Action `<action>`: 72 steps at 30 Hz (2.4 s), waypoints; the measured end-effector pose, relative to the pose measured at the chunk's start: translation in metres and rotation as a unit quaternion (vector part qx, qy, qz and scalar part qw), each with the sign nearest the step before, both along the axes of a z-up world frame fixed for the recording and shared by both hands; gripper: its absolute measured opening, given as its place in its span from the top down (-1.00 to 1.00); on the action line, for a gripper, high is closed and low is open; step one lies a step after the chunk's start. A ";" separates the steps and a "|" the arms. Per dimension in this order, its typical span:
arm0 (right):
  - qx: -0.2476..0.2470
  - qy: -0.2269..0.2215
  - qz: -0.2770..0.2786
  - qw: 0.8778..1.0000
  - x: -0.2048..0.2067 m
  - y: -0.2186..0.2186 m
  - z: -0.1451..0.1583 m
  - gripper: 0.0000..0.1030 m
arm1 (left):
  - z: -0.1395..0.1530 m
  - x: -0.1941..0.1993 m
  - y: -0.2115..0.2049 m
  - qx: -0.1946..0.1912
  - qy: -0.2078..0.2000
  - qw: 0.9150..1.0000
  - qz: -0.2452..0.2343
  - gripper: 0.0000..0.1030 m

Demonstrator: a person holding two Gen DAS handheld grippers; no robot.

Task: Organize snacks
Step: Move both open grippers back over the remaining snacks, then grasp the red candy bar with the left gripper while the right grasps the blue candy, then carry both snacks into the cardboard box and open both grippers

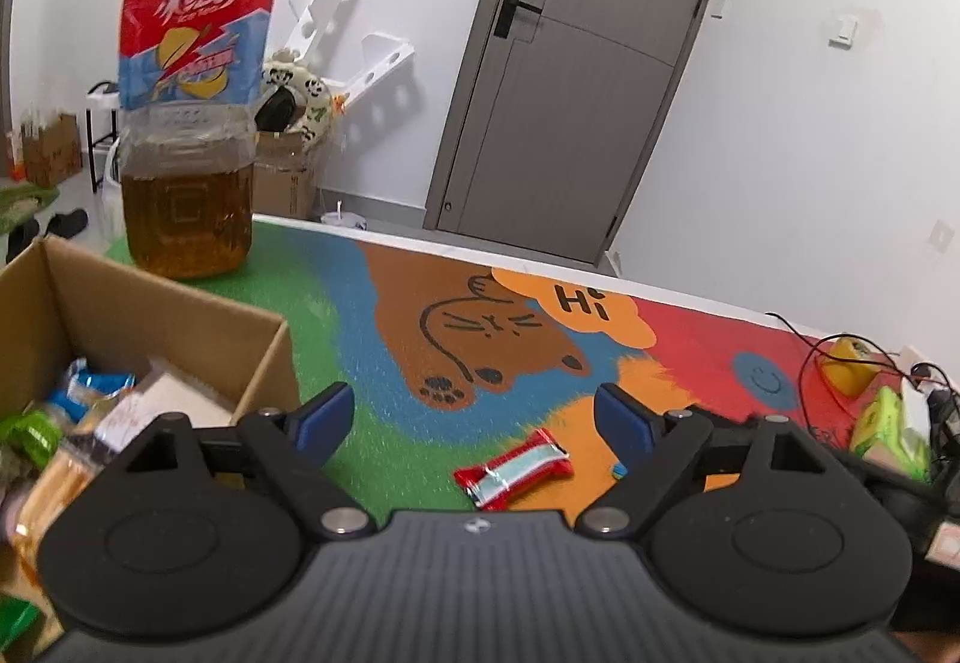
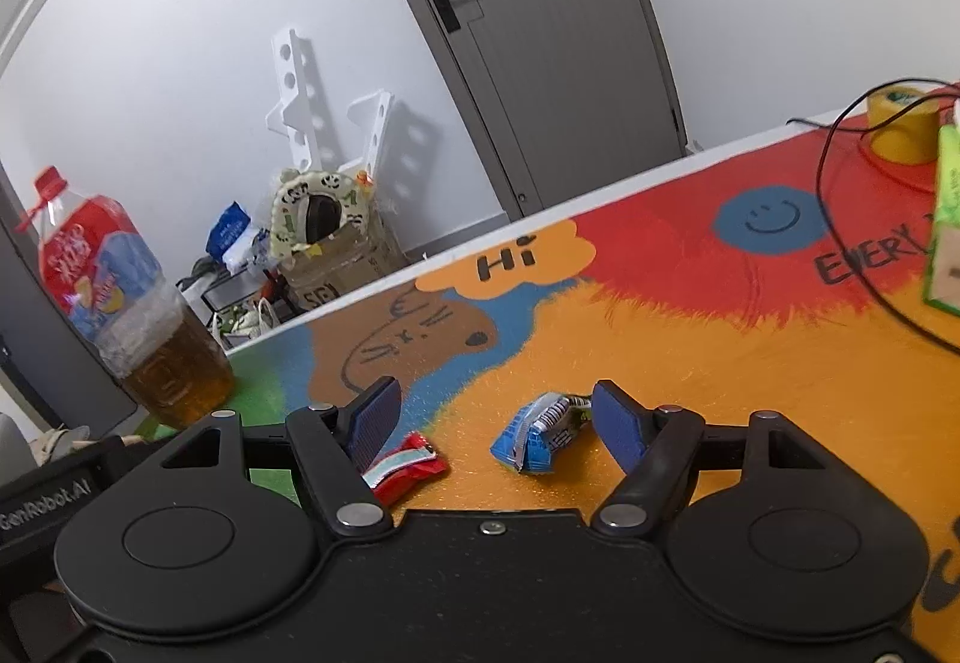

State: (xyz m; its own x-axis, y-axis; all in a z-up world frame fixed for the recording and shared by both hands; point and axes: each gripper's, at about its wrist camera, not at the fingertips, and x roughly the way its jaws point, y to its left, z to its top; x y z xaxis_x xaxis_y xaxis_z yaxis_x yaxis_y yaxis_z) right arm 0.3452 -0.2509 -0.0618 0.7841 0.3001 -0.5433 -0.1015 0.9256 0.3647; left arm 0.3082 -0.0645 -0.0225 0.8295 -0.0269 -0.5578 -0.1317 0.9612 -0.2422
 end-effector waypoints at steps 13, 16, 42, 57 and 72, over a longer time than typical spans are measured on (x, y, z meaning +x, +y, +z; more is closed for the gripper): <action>-0.037 0.035 -0.004 0.999 0.016 0.010 -0.032 0.13 | 0.007 -0.001 -0.018 0.012 -0.036 0.999 -0.019 -0.63; -0.026 0.046 -0.001 0.999 0.015 0.003 -0.033 0.63 | 0.000 0.008 -0.022 0.011 -0.021 0.999 -0.024 -0.62; 0.042 0.042 -0.010 0.998 0.009 -0.033 -0.026 0.76 | -0.068 0.045 -0.039 0.042 0.049 0.997 -0.045 0.17; 0.034 0.004 0.026 0.999 -0.008 -0.011 -0.011 0.76 | -0.044 -0.002 -0.022 -0.019 0.026 0.999 -0.021 0.50; 0.041 -0.044 0.080 0.995 -0.050 0.045 0.018 0.76 | 0.013 -0.066 0.027 -0.047 -0.042 0.998 0.009 0.50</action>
